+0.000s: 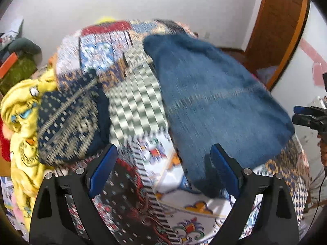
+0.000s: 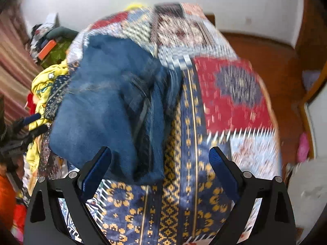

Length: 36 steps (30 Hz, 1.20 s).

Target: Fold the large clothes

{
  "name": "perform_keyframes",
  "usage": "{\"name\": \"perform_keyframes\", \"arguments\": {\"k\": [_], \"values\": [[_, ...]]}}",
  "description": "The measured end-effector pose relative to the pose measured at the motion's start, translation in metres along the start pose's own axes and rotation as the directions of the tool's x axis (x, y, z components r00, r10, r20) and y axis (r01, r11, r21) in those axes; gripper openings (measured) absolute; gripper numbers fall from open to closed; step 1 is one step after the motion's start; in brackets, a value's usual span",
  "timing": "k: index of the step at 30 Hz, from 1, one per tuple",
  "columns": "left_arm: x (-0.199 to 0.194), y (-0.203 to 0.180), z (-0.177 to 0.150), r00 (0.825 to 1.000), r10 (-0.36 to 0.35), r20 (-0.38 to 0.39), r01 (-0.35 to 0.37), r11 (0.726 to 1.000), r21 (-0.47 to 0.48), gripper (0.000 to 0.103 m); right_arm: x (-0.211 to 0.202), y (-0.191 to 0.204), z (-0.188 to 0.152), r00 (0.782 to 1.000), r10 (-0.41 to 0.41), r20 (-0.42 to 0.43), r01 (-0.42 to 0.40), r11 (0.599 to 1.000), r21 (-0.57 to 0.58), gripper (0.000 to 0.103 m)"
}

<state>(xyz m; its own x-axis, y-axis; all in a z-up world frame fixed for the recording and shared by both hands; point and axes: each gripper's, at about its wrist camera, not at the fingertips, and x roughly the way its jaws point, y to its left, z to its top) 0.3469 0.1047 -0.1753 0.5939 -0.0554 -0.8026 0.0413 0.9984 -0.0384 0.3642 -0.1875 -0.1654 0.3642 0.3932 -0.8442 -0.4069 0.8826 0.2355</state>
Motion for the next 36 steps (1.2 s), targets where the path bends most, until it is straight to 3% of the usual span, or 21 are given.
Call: {"name": "perform_keyframes", "arguments": {"k": [5,9,12,14,18,22,23,26,29,31,32,33,36], "values": [[0.000,0.010,0.027,0.999,-0.008,0.038,0.009,1.000,-0.030,0.093,-0.012,0.009,0.029,0.992,0.055,0.110,-0.052,0.998,-0.030,0.096],[0.027,0.018,0.044,0.991,-0.134,-0.018,0.130,0.984,-0.125,0.093,0.010,0.007,0.051,0.991,0.102,0.088,-0.102,0.995,-0.006,0.096],[0.055,0.024,0.047,0.966,-0.245,-0.087,0.222,0.951,-0.213,0.092,0.041,-0.001,0.060,0.987,0.161,0.009,-0.161,0.986,0.033,0.096],[0.081,0.028,0.046,0.935,-0.327,-0.139,0.277,0.916,-0.290,0.092,0.065,-0.010,0.064,0.981,0.190,-0.048,-0.186,0.980,0.074,0.096],[0.120,0.033,0.043,0.890,-0.412,-0.196,0.314,0.865,-0.391,0.092,0.099,-0.029,0.066,0.958,0.259,-0.122,-0.238,0.957,0.164,0.096],[0.145,0.037,0.041,0.844,-0.502,-0.190,0.371,0.802,-0.469,0.092,0.122,-0.040,0.065,0.911,0.377,-0.165,-0.334,0.912,0.239,0.096],[0.151,0.038,0.040,0.829,-0.530,-0.179,0.389,0.776,-0.496,0.092,0.125,-0.040,0.067,0.906,0.391,-0.164,-0.346,0.906,0.245,0.097],[0.162,0.038,0.040,0.809,-0.567,-0.154,0.417,0.739,-0.529,0.092,0.129,-0.037,0.068,0.893,0.423,-0.154,-0.378,0.891,0.252,0.098],[0.166,0.035,0.044,0.809,-0.567,-0.151,0.431,0.749,-0.503,0.091,0.129,-0.037,0.069,0.896,0.420,-0.140,-0.373,0.887,0.273,0.096],[0.166,0.031,0.044,0.810,-0.567,-0.150,0.436,0.753,-0.492,0.084,0.128,-0.037,0.069,0.901,0.410,-0.142,-0.362,0.891,0.275,0.091],[0.166,0.029,0.045,0.806,-0.573,-0.149,0.443,0.750,-0.491,0.074,0.127,-0.036,0.069,0.902,0.406,-0.145,-0.359,0.893,0.271,0.085],[0.167,0.027,0.044,0.799,-0.583,-0.148,0.450,0.742,-0.497,0.072,0.127,-0.036,0.070,0.903,0.403,-0.149,-0.354,0.895,0.271,0.079],[0.161,0.020,0.047,0.818,-0.558,-0.141,0.438,0.763,-0.476,0.065,0.122,-0.034,0.069,0.902,0.403,-0.153,-0.351,0.893,0.281,0.062]]}}
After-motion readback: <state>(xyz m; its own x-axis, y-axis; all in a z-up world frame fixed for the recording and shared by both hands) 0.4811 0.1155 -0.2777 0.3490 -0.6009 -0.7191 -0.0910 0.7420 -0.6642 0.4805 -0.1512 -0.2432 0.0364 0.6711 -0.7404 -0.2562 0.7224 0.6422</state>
